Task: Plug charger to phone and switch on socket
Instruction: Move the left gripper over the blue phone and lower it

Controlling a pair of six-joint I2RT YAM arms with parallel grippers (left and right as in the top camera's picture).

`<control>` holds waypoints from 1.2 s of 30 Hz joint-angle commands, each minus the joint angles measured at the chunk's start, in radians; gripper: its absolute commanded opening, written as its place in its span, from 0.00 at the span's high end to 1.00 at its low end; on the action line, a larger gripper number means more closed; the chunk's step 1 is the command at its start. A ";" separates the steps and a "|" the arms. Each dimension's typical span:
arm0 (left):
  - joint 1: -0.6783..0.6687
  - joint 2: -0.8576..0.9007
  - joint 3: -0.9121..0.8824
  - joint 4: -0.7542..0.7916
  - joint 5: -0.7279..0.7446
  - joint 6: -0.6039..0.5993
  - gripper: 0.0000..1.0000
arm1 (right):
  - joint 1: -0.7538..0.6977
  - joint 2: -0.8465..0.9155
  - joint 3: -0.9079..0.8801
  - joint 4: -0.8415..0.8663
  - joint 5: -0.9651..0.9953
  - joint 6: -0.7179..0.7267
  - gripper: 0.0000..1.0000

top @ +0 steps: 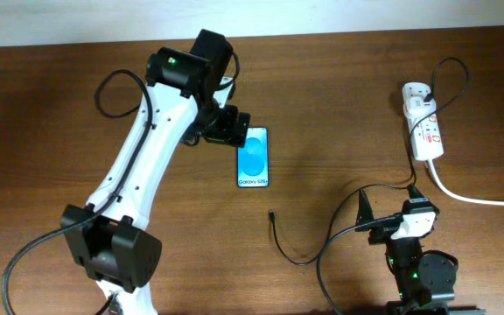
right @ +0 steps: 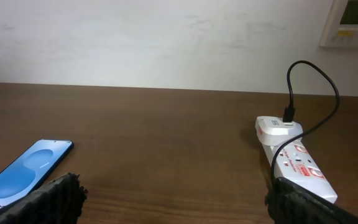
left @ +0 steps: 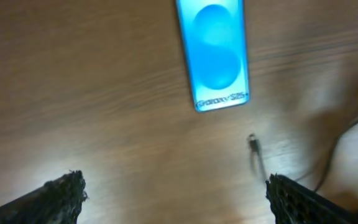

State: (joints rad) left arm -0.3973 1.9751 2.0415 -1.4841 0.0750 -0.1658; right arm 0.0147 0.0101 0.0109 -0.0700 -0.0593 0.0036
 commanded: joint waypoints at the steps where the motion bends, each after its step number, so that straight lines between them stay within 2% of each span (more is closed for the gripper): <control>1: 0.000 0.004 0.016 0.041 0.082 -0.085 0.01 | 0.006 -0.006 -0.005 -0.006 0.008 0.002 0.02; 3: -0.001 0.013 0.014 0.040 0.055 -0.177 0.01 | 0.006 -0.006 -0.005 -0.006 0.008 0.002 0.02; 7: -0.025 0.043 0.014 0.044 0.005 -0.245 0.01 | 0.006 -0.006 -0.005 -0.006 0.008 0.002 0.02; 16: -0.113 0.167 0.014 0.085 0.007 -0.268 0.01 | 0.006 -0.006 -0.005 -0.006 0.008 0.002 0.02; 23: -0.158 0.174 0.014 0.081 0.006 -0.268 0.01 | 0.006 -0.006 -0.005 -0.006 0.008 0.002 0.02; 25: -0.159 0.175 0.014 0.079 0.006 -0.269 0.01 | 0.006 -0.006 -0.005 -0.006 0.008 0.002 0.02; 29: -0.159 0.204 0.014 0.078 -0.037 -0.365 0.01 | 0.006 -0.006 -0.005 -0.006 0.008 0.002 0.02; 36: -0.159 0.253 0.014 0.082 -0.038 -0.365 0.01 | 0.006 -0.006 -0.005 -0.006 0.008 0.002 0.02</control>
State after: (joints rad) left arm -0.5552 2.2219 2.0441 -1.4090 0.0513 -0.5175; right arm 0.0147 0.0101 0.0109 -0.0700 -0.0593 0.0036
